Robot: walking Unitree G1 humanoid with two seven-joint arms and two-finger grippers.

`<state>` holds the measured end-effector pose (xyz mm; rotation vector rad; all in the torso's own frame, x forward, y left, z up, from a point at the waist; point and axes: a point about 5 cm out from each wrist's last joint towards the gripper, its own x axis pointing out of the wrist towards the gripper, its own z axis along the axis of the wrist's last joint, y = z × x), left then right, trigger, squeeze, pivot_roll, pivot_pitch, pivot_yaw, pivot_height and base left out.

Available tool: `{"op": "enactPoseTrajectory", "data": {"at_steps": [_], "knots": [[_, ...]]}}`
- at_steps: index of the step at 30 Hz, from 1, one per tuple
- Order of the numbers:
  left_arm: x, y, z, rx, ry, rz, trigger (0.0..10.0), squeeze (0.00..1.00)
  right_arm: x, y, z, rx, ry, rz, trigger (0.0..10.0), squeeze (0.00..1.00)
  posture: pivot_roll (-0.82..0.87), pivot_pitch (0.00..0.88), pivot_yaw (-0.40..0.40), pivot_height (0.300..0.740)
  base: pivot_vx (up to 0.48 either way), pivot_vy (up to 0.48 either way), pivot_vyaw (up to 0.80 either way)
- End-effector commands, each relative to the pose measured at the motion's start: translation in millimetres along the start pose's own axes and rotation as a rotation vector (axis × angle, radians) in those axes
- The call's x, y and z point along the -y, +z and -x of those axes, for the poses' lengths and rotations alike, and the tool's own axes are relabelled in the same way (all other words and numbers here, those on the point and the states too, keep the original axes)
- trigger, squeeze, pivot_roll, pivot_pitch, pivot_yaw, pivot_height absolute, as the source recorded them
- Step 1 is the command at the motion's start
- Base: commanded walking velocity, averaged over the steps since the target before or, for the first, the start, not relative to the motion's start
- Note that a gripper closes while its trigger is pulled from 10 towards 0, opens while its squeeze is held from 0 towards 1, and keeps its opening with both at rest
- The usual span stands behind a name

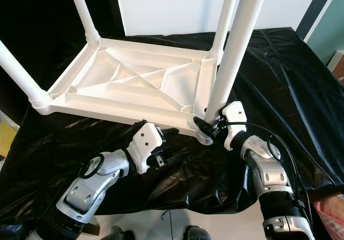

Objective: Building children table

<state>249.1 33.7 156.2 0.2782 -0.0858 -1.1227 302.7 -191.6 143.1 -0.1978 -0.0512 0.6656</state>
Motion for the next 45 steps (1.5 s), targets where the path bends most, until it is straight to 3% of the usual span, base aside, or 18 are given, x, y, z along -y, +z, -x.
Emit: {"op": "enactPoseTrajectory", "data": {"at_steps": [1, 6, 10, 15, 23, 32, 34, 36, 45], "knots": [[-0.6, -2, -0.7, -0.011, 0.019, -0.014, 10.0, 0.00, -11.8, -9, -0.1, -0.026, -0.003, -0.037, 10.0, 0.00, -0.11, 0.119, 0.036, 0.740, 0.000, 0.000, 0.00], [-0.5, -3, -1.5, -0.013, 0.016, -0.015, 10.0, 0.00, -16.9, -8, 0.6, 0.005, -0.140, -0.072, 10.0, 0.00, -0.11, 0.118, 0.037, 0.740, 0.000, 0.000, 0.00], [-0.3, -3, -1.8, -0.013, 0.016, -0.016, 10.0, 0.00, -18.1, -8, 0.5, 0.008, -0.167, -0.078, 10.0, 0.00, -0.11, 0.118, 0.037, 0.740, 0.000, 0.000, 0.00], [0.0, -2, -2.0, -0.013, 0.012, -0.015, 10.0, 0.00, -31.1, -7, 0.4, 0.009, -0.228, -0.073, 10.0, 0.00, -0.12, 0.117, 0.043, 0.740, 0.000, 0.000, 0.00], [-1.1, -3, -0.8, -0.017, 0.012, -0.008, 10.0, 0.00, -38.1, -12, 5.7, -0.044, -0.449, -0.106, 10.0, 0.00, -0.12, 0.120, 0.047, 0.740, 0.000, 0.000, 0.00], [-0.2, -3, -2.3, -0.017, 0.018, -0.008, 10.0, 0.00, -51.0, -20, 13.7, -0.124, -0.872, -0.198, 10.0, 0.00, -0.12, 0.126, 0.036, 0.740, 0.000, 0.000, 0.00], [-0.2, -3, -2.3, -0.017, 0.018, -0.008, 10.0, 0.00, -51.0, -20, 13.7, -0.124, -0.872, -0.198, 10.0, 0.00, -0.12, 0.126, 0.036, 0.740, 0.000, 0.000, 0.00], [-0.2, -3, -1.6, -0.017, 0.023, -0.005, 10.0, 0.00, -61.7, -19, 6.2, -0.129, -0.843, -0.203, 10.0, 0.00, -0.12, 0.127, 0.033, 0.740, 0.000, 0.000, 0.00], [-0.2, -3, -2.4, -0.014, 0.028, -0.008, 10.0, 0.00, -60.2, -12, 4.0, -0.108, -0.829, -0.178, 10.0, 0.00, -0.11, 0.125, 0.026, 0.740, 0.000, 0.000, 0.00]]}}
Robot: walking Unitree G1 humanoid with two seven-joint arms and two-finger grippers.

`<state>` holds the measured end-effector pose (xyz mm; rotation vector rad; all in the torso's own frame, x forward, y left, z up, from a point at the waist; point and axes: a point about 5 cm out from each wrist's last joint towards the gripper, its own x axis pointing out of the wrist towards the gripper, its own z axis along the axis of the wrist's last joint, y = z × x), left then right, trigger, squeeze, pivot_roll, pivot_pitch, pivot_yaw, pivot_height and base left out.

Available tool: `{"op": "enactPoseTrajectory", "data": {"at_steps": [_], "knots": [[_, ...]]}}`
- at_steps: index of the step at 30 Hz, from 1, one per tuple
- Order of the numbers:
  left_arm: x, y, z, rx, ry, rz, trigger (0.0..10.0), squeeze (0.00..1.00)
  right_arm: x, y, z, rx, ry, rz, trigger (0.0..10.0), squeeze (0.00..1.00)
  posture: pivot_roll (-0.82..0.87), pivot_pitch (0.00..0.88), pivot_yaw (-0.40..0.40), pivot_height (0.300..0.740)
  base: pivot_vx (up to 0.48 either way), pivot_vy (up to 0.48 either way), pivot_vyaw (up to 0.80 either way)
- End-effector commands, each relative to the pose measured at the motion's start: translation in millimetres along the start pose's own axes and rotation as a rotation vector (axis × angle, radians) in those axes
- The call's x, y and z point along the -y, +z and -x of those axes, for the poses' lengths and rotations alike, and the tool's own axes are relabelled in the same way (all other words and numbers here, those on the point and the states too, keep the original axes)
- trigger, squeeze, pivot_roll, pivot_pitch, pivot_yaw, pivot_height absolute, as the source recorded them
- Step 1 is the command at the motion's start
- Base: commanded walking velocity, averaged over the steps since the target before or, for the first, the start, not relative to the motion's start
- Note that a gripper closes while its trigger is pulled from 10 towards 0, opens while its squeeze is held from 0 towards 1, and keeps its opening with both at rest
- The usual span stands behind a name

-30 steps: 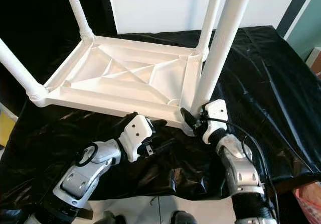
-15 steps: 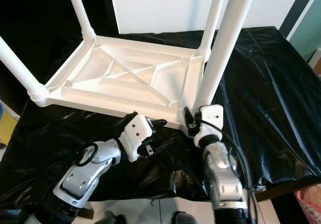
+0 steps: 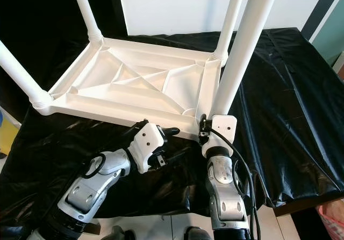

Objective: Building children table

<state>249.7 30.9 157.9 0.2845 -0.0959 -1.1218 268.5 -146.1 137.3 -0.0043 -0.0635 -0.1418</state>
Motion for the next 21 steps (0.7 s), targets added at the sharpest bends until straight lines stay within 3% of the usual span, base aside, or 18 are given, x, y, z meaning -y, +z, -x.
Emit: {"op": "enactPoseTrajectory", "data": {"at_steps": [1, 2, 5, 6, 13, 16, 18, 21], "knots": [[-0.7, -5, 0.3, -0.019, 0.029, 0.002, 10.0, 0.00, 3.5, -16, 4.6, -0.086, -0.018, 0.030, 10.0, 0.00, -0.11, 0.124, 0.024, 0.740, 0.000, 0.000, 0.00], [-0.8, -5, 0.2, -0.019, 0.031, 0.002, 10.0, 0.00, 3.5, -14, 3.7, -0.072, -0.007, 0.029, 10.0, 0.72, -0.11, 0.123, 0.023, 0.740, 0.000, 0.000, 0.00], [-0.8, -5, 0.2, -0.019, 0.032, 0.001, 10.0, 0.00, 3.5, -12, 3.2, -0.062, 0.002, 0.026, 10.0, 0.72, -0.11, 0.123, 0.023, 0.740, 0.000, 0.000, 0.00], [-0.5, -5, 0.0, -0.018, 0.032, 0.001, 10.0, 0.00, 4.9, -9, 1.7, -0.038, 0.006, 0.036, 10.0, 1.00, -0.12, 0.123, 0.022, 0.740, 0.000, 0.000, 0.00], [-0.3, -5, -0.8, -0.015, 0.032, 0.000, 10.0, 0.00, 17.8, 2, -5.7, 0.030, 0.064, 0.033, 10.0, 1.00, -0.12, 0.123, 0.022, 0.740, 0.000, 0.000, 0.00], [-0.3, -5, -0.7, -0.015, 0.030, 0.000, 10.0, 0.00, 24.4, 7, -9.1, 0.060, 0.160, 0.031, 10.0, 1.00, -0.12, 0.124, 0.025, 0.740, 0.000, 0.000, 0.00], [-0.2, -6, 0.3, -0.018, 0.027, -0.002, 10.0, 0.00, 30.8, 10, -13.2, 0.072, 0.276, 0.041, 10.0, 0.00, -0.12, 0.125, 0.026, 0.740, 0.000, 0.000, 0.00], [-0.2, -6, 0.6, -0.019, 0.025, -0.003, 10.0, 0.00, 32.8, 10, -14.8, 0.068, 0.309, 0.045, 10.0, 0.00, -0.12, 0.125, 0.027, 0.740, 0.000, 0.000, 0.00]]}}
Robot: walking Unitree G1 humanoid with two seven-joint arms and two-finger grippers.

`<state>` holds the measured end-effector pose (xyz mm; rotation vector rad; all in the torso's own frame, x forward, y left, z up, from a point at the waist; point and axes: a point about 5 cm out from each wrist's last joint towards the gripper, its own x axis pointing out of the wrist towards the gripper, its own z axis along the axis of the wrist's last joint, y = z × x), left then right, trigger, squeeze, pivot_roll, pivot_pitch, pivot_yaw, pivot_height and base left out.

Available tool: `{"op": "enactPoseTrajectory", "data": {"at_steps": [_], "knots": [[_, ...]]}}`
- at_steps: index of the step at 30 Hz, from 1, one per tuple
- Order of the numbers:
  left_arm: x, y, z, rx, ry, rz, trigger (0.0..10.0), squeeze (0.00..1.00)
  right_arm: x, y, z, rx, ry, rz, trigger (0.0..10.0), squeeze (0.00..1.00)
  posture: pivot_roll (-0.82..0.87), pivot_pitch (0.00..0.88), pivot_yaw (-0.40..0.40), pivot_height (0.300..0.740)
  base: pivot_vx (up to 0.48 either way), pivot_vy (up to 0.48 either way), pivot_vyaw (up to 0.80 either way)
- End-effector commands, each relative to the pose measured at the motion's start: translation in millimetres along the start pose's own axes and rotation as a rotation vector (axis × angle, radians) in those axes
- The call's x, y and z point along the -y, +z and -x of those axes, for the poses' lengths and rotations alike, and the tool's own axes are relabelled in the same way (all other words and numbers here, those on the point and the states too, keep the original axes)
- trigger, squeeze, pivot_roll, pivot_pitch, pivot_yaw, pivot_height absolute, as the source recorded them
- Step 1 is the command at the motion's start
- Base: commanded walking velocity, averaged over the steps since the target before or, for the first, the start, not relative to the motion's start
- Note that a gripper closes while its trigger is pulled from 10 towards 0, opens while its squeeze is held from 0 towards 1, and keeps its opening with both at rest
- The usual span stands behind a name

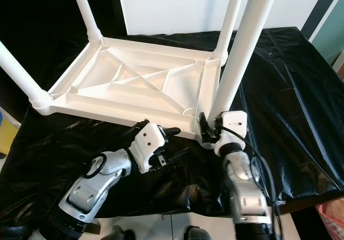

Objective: Building children table

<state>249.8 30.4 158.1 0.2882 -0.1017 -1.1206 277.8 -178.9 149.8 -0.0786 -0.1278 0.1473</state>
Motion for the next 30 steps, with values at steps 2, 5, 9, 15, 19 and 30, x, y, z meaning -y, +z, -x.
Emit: {"op": "enactPoseTrajectory", "data": {"at_steps": [2, 5, 9, 15, 19, 30], "knots": [[-0.2, -6, 1.1, -0.022, 0.022, 0.002, 10.0, 0.00, 0.0, 0, -1.9, 0.000, 0.124, -0.013, 10.0, 0.00, -0.12, 0.125, 0.029, 0.740, 0.000, 0.000, 0.00], [-0.1, -6, 0.6, -0.021, 0.020, 0.001, 10.0, 0.00, -5.2, 1, -6.7, -0.011, 0.317, -0.007, 10.0, 0.00, -0.12, 0.120, 0.029, 0.740, 0.000, 0.000, 0.00], [-0.7, -6, 0.2, -0.020, 0.018, -0.001, 10.0, 0.00, -8.2, 0, -14.3, -0.033, 0.442, 0.021, 10.0, 0.00, -0.12, 0.114, 0.030, 0.740, 0.000, 0.000, 0.00], [-3.0, -5, 0.7, -0.021, 0.022, -0.007, 10.0, 0.00, -6.3, -5, -21.6, -0.064, 0.489, 0.057, 4.5, 0.00, -0.10, 0.107, 0.032, 0.740, 0.000, 0.000, 0.00], [-5.4, -5, 2.4, -0.026, 0.022, -0.017, 10.0, 0.00, -5.1, -8, -23.4, -0.081, 0.515, 0.074, 0.0, 0.00, -0.09, 0.098, 0.043, 0.740, 0.000, 0.000, 0.00], [-4.3, 2, 5.4, -0.020, 0.014, -0.040, 10.0, 0.00, -8.0, -12, -21.9, -0.076, 0.548, 0.054, 10.0, 0.00, -0.04, 0.126, 0.054, 0.740, 0.000, 0.000, 0.00]]}}
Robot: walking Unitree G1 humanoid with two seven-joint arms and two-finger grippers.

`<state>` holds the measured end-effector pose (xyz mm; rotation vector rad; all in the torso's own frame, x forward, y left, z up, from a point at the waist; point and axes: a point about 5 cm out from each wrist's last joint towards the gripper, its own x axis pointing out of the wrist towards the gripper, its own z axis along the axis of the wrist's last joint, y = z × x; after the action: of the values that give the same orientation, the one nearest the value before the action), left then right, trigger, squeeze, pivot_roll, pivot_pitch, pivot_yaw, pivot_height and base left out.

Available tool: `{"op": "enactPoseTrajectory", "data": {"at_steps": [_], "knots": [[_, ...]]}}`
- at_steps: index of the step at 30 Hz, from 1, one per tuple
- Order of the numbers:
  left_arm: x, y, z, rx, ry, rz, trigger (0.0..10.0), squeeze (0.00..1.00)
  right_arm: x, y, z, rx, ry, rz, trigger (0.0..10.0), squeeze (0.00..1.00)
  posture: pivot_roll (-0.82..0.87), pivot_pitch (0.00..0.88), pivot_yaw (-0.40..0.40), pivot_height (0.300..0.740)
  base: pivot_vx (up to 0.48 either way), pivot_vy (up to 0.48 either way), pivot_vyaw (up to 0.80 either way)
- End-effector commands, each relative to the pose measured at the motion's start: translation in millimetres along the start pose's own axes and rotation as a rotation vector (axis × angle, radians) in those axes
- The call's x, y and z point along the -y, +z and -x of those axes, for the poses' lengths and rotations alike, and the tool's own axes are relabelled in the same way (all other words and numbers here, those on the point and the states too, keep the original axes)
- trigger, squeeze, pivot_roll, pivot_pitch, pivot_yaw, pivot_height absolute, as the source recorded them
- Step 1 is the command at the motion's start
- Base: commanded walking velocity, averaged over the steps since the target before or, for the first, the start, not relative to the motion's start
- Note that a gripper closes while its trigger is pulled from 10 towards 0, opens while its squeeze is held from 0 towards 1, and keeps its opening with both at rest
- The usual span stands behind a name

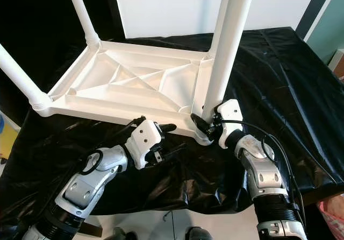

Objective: Building children table

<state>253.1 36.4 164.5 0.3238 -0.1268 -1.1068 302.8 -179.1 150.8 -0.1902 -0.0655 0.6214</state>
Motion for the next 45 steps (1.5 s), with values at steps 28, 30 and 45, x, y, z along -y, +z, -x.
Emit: {"op": "enactPoseTrajectory", "data": {"at_steps": [28, 30, 45], "knots": [[7.7, -6, -4.6, -0.015, 0.009, 0.038, 10.0, 0.00, -20.2, -5, 9.7, 0.020, -0.399, -0.022, 10.0, 0.00, -0.11, 0.137, 0.029, 0.740, 0.000, 0.000, 0.00], [8.9, -7, -6.2, -0.013, 0.008, 0.038, 10.0, 0.00, -30.5, -9, 12.8, -0.014, -0.522, -0.034, 10.0, 0.00, -0.13, 0.138, 0.026, 0.740, 0.000, 0.000, 0.00], [3.5, -8, -7.9, -0.012, 0.016, 0.028, 10.0, 0.00, -50.2, -19, 9.0, -0.106, -0.759, -0.103, 10.0, 0.00, -0.13, 0.128, 0.020, 0.740, 0.000, 0.000, 0.00]]}}
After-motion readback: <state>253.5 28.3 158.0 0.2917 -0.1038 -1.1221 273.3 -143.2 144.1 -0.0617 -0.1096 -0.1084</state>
